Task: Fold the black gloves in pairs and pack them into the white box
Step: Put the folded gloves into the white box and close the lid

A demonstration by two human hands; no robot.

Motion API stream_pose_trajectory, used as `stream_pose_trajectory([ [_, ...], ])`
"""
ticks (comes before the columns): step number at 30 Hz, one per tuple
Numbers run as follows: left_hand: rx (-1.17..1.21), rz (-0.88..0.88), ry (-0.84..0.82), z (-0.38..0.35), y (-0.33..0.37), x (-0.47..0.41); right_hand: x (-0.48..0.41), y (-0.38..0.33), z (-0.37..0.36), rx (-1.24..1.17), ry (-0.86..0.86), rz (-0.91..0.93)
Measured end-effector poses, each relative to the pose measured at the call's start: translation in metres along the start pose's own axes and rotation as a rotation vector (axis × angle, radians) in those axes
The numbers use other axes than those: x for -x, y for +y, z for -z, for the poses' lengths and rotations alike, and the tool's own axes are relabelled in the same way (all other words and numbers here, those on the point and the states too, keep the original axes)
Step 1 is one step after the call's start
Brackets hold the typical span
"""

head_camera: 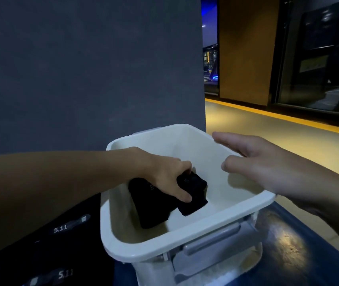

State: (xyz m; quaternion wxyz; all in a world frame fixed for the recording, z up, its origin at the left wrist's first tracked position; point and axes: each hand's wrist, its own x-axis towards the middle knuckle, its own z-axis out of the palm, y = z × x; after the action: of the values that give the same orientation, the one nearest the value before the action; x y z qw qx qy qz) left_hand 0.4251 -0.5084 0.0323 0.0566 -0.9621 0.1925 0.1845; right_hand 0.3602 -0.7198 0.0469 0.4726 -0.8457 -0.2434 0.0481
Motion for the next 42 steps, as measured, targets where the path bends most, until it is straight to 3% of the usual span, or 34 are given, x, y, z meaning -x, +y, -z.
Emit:
stream_pose_trajectory([
  [7, -0.077, 0.003, 0.013, 0.001, -0.002, 0.001, 0.009, -0.004, -0.001, 0.011, -0.001, 0.004],
  [12, -0.117, -0.014, 0.122, 0.014, -0.006, 0.015, 0.006, -0.007, -0.001, -0.004, -0.014, 0.003],
  [18, -0.116, 0.170, -0.095, 0.013, -0.015, 0.032, 0.002, -0.001, -0.001, 0.015, 0.039, -0.036],
  [25, -0.024, 0.170, -0.044, 0.008, -0.012, 0.044, 0.004, -0.004, -0.001, -0.004, 0.040, -0.024],
  [31, -0.118, 0.174, 0.260, 0.020, -0.008, 0.080, 0.011, -0.017, -0.001, 0.044, 0.125, -0.001],
  [35, -0.013, 0.159, 0.527, 0.018, -0.001, 0.127, 0.016, -0.034, 0.000, 0.252, 0.266, 0.079],
  [42, 0.141, 0.171, 0.867, -0.034, 0.002, 0.225, 0.037, -0.090, -0.041, 0.218, 0.247, 0.316],
])
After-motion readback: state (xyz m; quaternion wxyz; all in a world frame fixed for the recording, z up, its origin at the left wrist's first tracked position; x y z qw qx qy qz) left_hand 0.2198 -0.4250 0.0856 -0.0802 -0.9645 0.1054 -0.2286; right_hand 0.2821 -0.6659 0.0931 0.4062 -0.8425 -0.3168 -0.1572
